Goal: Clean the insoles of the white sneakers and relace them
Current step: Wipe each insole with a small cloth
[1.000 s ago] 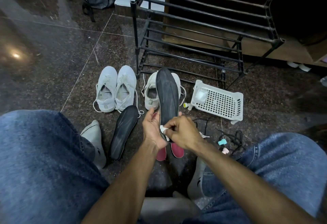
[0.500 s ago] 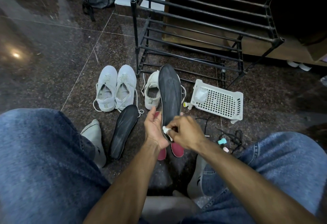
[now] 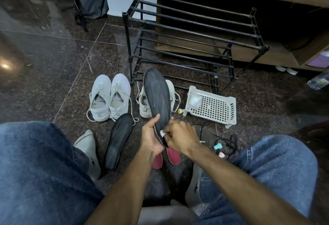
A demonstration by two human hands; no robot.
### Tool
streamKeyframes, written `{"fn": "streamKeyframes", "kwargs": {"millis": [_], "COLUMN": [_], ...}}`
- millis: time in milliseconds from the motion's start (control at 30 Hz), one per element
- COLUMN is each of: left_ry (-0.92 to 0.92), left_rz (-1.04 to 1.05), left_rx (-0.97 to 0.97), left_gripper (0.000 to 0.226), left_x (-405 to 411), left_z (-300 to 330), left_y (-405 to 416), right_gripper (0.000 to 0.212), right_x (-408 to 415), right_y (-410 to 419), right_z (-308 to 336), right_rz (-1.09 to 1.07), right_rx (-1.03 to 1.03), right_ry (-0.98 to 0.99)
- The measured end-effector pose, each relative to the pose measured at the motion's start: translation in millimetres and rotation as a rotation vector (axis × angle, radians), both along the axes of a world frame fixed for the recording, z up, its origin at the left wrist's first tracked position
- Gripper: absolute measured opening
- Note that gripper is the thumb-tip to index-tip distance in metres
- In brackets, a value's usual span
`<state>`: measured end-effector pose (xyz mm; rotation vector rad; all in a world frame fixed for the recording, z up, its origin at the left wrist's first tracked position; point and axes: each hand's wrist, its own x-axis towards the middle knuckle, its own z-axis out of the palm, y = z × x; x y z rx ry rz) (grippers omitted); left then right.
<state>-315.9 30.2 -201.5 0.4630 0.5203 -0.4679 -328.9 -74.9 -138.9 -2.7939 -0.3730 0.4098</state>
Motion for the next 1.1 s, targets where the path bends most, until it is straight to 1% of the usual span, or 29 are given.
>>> {"fn": "streamKeyframes", "kwargs": {"millis": [67,133,267,300,367,433,567,633,733,800,900,1000,1100], "left_ry": [0.02,0.025,0.062,0.065,0.067,0.066,0.062,0.059,0.063,0.059,0.059,0.078,0.103], "left_rz": [0.007,0.028,0.084,0.093,0.099,0.095,0.1,0.1,0.097,0.074,0.021,-0.025,-0.089], "left_rx": [-0.016,-0.009,0.038,0.039,0.051,0.05,0.042,0.019,0.023,0.033,0.082,0.108,0.118], "left_gripper": [0.035,0.039,0.042,0.04,0.037,0.038,0.04,0.042,0.046,0.047,0.047,0.052,0.051], "left_x": [2,4,10,11,11,10,12,13,7,4,3,-1,-12], "left_z": [1,2,-1,-2,0,2,2,3,2,3,6,2,4], "left_y": [-2,2,15,17,15,10,15,16,16,15,13,10,-2], "right_gripper": [0.024,0.023,0.018,0.018,0.021,0.024,0.027,0.027,0.028,0.028,0.028,0.026,0.022], "right_x": [7,6,-11,-14,-13,-6,-3,-7,-9,-9,-14,-14,8], "right_y": [1,7,11,11,9,8,11,9,4,2,-1,0,2], "right_z": [1,-1,-12,-13,-14,-13,-12,-14,-14,-13,-11,-9,-9], "right_rz": [-0.032,-0.054,-0.111,-0.121,-0.142,-0.15,-0.088,-0.081,-0.101,-0.079,0.017,0.115,0.065], "right_rx": [-0.032,-0.029,0.107,0.126,0.109,0.043,-0.026,-0.005,0.056,0.062,0.024,-0.086,-0.127], "right_ry": [-0.049,-0.057,0.062,0.066,0.031,-0.018,-0.075,-0.073,-0.012,-0.001,-0.023,-0.084,-0.161]}}
